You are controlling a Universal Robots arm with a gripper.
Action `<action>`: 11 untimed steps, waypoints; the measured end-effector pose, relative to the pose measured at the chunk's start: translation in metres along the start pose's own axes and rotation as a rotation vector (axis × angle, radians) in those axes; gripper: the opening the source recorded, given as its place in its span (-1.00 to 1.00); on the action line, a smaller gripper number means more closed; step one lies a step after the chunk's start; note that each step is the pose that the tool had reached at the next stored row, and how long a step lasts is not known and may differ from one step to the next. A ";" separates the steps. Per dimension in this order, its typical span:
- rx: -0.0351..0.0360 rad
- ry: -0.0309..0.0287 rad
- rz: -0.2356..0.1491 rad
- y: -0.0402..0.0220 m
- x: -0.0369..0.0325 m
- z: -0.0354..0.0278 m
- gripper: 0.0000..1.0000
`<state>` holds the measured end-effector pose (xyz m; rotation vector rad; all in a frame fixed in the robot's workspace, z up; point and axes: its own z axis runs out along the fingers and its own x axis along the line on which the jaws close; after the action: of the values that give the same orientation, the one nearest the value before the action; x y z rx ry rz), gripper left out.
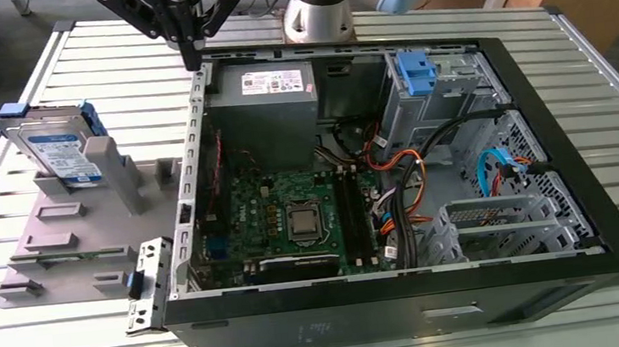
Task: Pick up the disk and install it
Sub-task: 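Reach for the disk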
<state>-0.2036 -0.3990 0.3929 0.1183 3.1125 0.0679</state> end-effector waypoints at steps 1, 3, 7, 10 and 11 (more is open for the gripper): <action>-0.0001 0.0000 0.000 -0.0001 0.0006 0.0000 -0.79; 0.0000 0.0000 0.000 -0.0001 0.0019 0.0000 -0.79; -0.0001 -0.0001 0.000 -0.0002 0.0039 0.0000 -0.79; -0.0001 0.0000 0.000 -0.0003 0.0044 -0.0001 -0.79; 0.0000 0.0000 0.000 -0.0003 0.0044 -0.0001 -0.79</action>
<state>-0.2080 -0.3989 0.3929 0.1180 3.1125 0.0680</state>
